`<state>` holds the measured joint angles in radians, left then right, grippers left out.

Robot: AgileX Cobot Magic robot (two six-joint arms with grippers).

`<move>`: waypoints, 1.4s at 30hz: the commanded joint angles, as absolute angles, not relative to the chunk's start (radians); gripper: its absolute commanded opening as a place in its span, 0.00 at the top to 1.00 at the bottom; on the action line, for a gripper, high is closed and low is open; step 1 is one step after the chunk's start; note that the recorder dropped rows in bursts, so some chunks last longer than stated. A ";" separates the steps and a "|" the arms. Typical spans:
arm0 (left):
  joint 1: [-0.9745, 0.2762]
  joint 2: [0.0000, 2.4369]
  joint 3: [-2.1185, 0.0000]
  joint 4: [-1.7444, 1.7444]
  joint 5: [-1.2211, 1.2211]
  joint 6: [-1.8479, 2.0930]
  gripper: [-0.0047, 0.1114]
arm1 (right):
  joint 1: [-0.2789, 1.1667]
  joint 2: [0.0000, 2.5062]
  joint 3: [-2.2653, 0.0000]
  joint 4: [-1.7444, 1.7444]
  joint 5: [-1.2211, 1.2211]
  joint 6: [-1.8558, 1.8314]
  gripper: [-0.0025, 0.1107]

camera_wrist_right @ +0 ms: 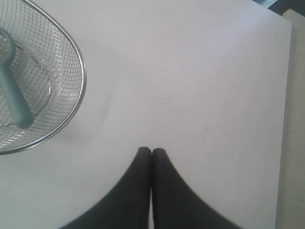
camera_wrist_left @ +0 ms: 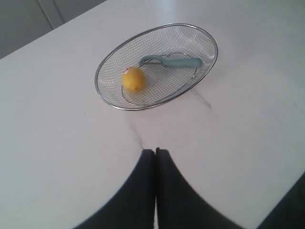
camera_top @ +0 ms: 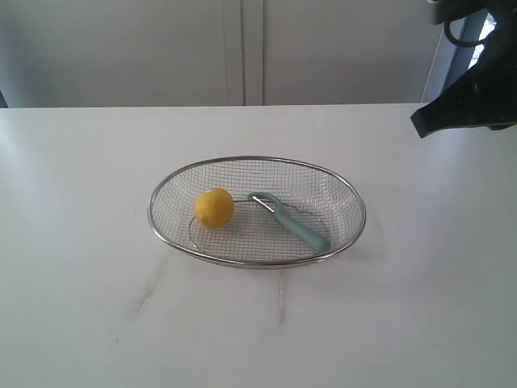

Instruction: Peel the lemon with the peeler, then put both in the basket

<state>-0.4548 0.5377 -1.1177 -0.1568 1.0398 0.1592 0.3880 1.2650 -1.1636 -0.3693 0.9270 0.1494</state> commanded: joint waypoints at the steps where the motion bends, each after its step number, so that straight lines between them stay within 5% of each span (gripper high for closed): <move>1: -0.451 0.528 -1.113 -0.158 1.046 0.156 0.96 | 0.388 1.254 -1.165 -0.369 0.918 0.154 0.98; 11: -0.413 0.519 -1.113 -0.165 1.044 0.156 0.96 | 0.388 1.254 -1.165 -0.369 0.918 0.158 0.98; 15: -0.142 0.430 -1.113 -0.165 1.044 0.156 0.96 | 0.388 1.254 -1.165 -0.369 0.918 0.158 0.98; 19: -0.034 0.296 -1.113 -0.164 1.044 0.157 0.96 | 0.388 1.254 -1.165 -0.369 0.916 0.158 0.98; 31: 0.000 0.093 -1.111 -0.153 1.027 0.165 0.96 | 0.388 1.254 -1.165 -0.369 0.916 0.158 0.98; 42: 0.000 0.044 -0.819 -0.228 0.655 0.171 0.96 | 0.388 1.254 -1.165 -0.369 0.914 0.158 0.98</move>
<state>-0.0025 0.0610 -0.9052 -0.1985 0.7264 0.1693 0.3880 1.2650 -1.1636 -0.3675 0.9229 0.1553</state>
